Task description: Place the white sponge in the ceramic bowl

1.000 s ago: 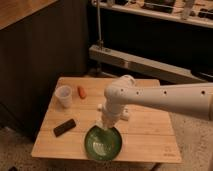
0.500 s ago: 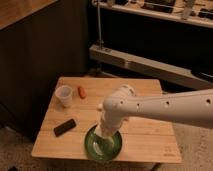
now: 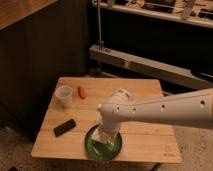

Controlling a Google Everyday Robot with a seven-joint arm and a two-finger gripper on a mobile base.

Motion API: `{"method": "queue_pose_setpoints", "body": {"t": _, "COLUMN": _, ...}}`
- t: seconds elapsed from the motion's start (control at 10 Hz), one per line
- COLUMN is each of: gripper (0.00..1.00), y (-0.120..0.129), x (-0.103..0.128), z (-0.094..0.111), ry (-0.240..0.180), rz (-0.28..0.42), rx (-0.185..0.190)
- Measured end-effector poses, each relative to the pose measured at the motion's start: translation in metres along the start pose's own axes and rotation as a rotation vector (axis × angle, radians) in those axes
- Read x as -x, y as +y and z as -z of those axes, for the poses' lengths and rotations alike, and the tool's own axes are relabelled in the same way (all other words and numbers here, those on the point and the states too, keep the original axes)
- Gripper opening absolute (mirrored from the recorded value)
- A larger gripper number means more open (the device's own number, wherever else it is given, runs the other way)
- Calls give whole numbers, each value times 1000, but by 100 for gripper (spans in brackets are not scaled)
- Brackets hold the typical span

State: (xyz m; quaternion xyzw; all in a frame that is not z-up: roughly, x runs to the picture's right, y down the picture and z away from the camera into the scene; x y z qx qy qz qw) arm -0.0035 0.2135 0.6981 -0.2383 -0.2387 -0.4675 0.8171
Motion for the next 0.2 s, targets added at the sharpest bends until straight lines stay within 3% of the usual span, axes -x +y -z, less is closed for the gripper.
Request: {"method": "queue_pose_setpoints", "body": {"t": 0.2, "gripper": 58, "y": 2, "x": 3, "z": -2, "ry": 4, "rz": 10, "rx": 8}}
